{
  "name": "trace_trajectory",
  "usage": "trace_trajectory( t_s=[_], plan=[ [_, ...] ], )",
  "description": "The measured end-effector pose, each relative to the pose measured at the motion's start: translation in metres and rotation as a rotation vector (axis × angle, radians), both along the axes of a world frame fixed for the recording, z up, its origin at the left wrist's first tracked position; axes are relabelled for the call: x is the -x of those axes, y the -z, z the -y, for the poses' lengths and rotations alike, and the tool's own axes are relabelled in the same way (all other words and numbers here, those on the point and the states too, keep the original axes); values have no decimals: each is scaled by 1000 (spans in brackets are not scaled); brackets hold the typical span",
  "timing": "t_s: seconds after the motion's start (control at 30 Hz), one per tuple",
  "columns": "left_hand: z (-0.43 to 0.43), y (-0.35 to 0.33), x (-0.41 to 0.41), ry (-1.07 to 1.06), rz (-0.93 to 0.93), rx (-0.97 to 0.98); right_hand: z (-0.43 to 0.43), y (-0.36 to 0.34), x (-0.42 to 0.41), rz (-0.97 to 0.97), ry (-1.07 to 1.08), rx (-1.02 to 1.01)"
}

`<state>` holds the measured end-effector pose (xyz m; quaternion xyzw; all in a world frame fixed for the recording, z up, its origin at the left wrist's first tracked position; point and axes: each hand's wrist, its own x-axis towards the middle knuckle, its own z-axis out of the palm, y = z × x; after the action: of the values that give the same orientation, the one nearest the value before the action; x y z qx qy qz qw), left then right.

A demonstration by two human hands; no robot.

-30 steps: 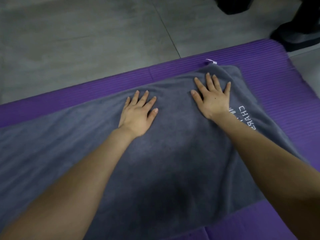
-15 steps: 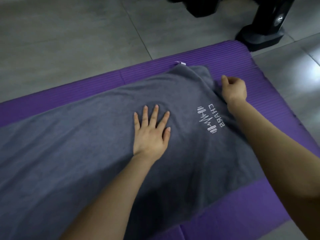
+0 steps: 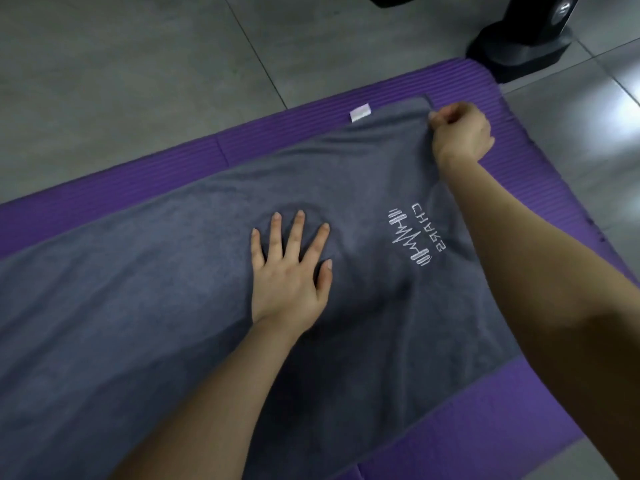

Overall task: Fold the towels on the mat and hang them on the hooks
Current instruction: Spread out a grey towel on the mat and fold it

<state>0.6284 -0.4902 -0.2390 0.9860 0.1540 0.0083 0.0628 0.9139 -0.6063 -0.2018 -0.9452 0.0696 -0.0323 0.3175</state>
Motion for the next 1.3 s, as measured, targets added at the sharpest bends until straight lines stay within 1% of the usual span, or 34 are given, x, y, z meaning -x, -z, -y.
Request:
trace_trajectory(
  t_s=[0.07, 0.13, 0.23, 0.37, 0.43, 0.47, 0.53, 0.6, 0.67, 0.77, 0.83, 0.9, 1.03, 1.1, 1.2, 1.3],
  plan=[
    [-1, 0, -1, -3, 0, 11, 2, -1, -9, -14, -19, 59],
    [-1, 0, -1, -5, -6, 17, 2, 4, -11, -40, -86, 113],
    [-1, -1, -1, -2, -20, 5, 13, 3, 9, -38, -199, 152],
    [-3, -1, -3, 0, -56, -7, 74, -2, 89, 147, -312, 262],
    [-3, -2, -2, 0, -94, -12, 114, 3, 143, 190, -380, 356],
    [-3, -3, -2, -3, -118, -14, 130, 8, 169, 184, -412, 404],
    [-4, -6, -3, -1, -172, -13, 157, 17, 207, 99, -465, 495],
    [-6, -10, -7, 17, -258, 43, 179, 24, 223, -14, -509, 572],
    [-8, -20, -4, 28, -319, 121, 193, 26, 224, -80, -529, 615],
    [-4, -30, 29, 4, -226, 170, 195, 24, 222, -130, -511, 665],
    [5, -37, 65, -13, -157, 187, 191, 19, 226, -143, -502, 671],
    [10, -39, 103, -41, -111, 203, 188, 12, 232, -112, -521, 660],
    [10, -40, 176, -105, -36, 141, 166, 2, 256, -42, -634, 594],
    [6, -42, 208, -144, -20, 129, 142, 2, 284, 20, -760, 557],
    [-6, -45, 252, -263, 39, 81, 91, 4, 340, 99, -981, 442],
    [-28, -48, 300, -485, 49, -4, 35, 6, 397, 181, -1206, 388]
  ],
)
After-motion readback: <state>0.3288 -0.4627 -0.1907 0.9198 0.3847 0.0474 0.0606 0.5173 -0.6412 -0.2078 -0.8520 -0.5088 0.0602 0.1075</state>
